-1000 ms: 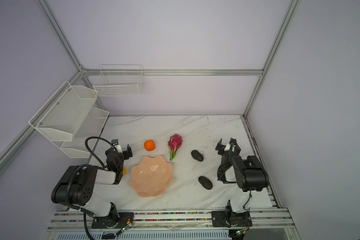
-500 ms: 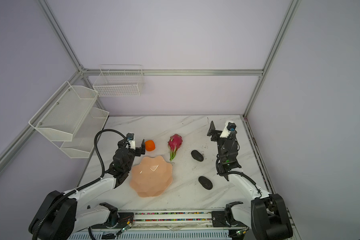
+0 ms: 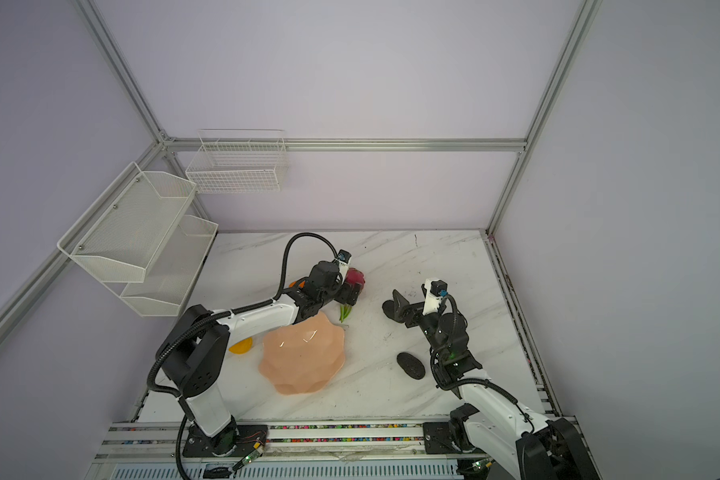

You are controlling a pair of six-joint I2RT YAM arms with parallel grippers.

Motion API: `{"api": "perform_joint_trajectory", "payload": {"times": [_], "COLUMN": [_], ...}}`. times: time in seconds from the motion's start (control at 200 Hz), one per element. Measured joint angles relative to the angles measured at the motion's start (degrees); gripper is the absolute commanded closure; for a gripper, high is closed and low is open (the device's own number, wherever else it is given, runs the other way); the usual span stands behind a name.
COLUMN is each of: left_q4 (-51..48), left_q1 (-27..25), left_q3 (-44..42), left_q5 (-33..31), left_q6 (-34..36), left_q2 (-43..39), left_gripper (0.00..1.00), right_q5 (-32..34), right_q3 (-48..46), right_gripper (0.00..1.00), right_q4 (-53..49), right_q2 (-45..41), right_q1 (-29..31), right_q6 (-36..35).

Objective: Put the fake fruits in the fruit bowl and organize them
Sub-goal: 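Reach the left gripper toward the pink dragon fruit while the right arm shifts, then grasp the pink dragon fruit with the left gripper and lift it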

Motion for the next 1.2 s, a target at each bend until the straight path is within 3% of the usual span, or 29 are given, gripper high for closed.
{"api": "perform_joint_trajectory", "payload": {"times": [0.17, 0.815, 1.2], "left_q4": [-3.63, -5.27, -5.05], "left_q1": [-0.15, -0.11, 0.31], "left_q3": [2.23, 11.06, 11.39], "left_q5": [-1.2, -6.1, -4.42], "left_q6": [-2.23, -6.51, -8.2], "left_q2": [1.7, 12.85, 13.05], "left_gripper": [0.0, 0.0, 0.3], "right_q5": [-1.86, -4.46, -4.46], "right_q3": [0.11, 0.7, 0.72], "right_gripper": [0.03, 0.03, 0.03], "right_q4": [3.96, 4.17, 4.17], "right_q2": [-0.02, 2.4, 3.13], "right_q1": [0.0, 0.0, 0.0], "right_q6": [0.57, 1.03, 1.01]}}
